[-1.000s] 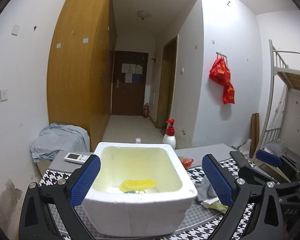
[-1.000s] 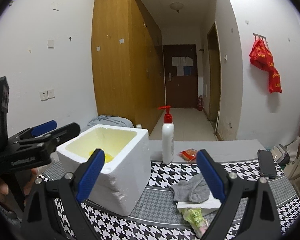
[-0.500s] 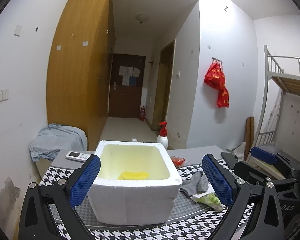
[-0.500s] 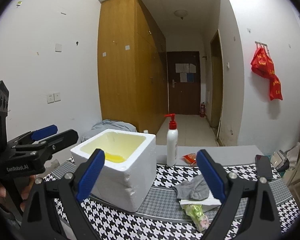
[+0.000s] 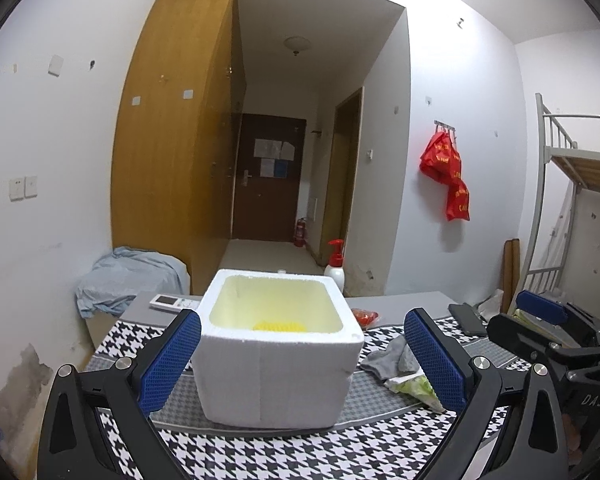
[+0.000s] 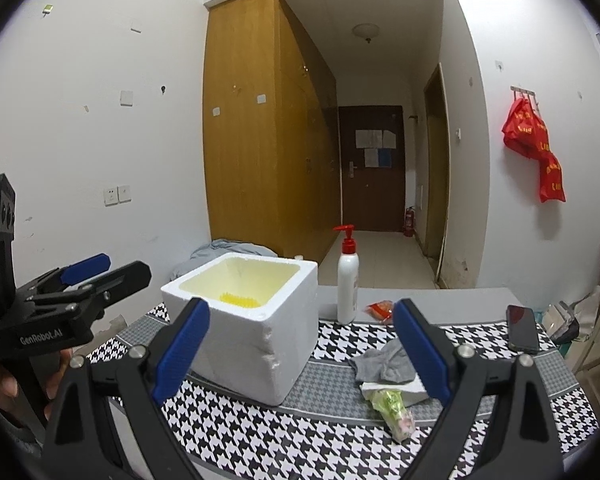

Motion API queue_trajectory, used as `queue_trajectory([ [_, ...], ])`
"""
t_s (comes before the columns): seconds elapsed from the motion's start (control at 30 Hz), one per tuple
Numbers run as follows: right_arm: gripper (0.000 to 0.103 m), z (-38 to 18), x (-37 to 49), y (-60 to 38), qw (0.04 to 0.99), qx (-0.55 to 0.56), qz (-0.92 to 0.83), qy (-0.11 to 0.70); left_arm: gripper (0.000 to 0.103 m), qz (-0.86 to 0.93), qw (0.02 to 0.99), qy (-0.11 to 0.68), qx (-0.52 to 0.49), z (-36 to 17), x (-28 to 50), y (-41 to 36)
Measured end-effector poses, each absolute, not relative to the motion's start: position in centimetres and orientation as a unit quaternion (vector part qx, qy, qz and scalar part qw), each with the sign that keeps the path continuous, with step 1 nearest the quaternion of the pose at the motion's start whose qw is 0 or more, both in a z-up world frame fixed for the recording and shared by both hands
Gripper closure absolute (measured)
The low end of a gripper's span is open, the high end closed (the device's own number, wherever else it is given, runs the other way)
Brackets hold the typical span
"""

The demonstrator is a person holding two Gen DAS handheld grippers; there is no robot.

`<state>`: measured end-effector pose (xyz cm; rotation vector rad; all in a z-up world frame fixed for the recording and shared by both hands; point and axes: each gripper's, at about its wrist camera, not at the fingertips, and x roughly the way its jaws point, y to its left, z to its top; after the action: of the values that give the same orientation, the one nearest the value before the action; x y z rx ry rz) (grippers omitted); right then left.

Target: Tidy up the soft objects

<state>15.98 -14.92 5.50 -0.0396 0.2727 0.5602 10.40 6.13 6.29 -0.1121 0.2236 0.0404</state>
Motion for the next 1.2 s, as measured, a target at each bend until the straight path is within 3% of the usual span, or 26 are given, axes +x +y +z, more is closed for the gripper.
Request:
queue_trajectory([
  [0.57, 0.008, 3.0, 14.6, -16.3, 0.955, -0.028, 0.265, 0.132, 0.001, 0.038, 0.995, 0.088, -0.04, 2.9, 8.4, 4.7],
  [1.2, 0.008, -0.2, 14.8, -17.4, 0.951, -0.025, 0.266, 0.157, 0.001, 0.028, 0.991, 0.12, -0.054, -1.0, 9.0, 5.1],
])
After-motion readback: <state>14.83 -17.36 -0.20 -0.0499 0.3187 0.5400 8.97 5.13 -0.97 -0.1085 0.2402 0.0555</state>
